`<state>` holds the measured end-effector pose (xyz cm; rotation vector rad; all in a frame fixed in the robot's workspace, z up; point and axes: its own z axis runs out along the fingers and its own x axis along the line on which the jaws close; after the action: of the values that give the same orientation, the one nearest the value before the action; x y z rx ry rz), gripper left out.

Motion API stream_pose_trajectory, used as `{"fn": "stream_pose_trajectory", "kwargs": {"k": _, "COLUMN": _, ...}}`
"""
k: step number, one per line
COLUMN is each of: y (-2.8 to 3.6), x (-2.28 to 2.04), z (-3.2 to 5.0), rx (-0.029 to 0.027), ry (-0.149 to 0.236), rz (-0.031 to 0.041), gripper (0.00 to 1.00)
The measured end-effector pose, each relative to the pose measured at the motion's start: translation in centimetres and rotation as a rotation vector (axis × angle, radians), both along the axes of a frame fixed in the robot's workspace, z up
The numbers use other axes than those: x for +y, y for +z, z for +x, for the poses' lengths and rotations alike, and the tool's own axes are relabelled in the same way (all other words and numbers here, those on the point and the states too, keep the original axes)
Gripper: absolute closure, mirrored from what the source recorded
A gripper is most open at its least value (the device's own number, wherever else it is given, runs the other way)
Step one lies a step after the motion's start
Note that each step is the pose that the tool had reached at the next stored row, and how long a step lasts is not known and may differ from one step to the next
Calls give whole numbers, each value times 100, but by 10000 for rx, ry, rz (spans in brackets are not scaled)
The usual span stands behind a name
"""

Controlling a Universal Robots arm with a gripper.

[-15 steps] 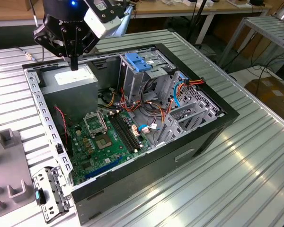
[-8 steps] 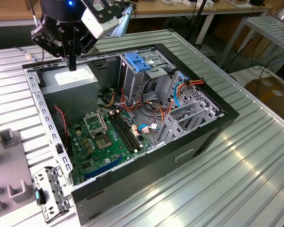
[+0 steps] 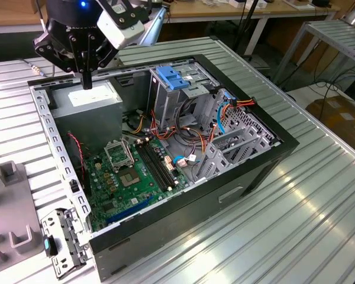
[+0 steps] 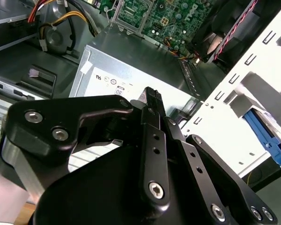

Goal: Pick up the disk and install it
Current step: 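Reach for the disk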

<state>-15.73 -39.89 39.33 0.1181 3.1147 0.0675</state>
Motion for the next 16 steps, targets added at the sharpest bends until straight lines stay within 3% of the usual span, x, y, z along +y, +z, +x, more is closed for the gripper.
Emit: {"fn": "stream_pose_trajectory", "kwargs": {"k": 16, "y": -1, "x": 0, "z": -94, "rx": 13, "ry": 0, "rz": 0, "gripper": 89}}
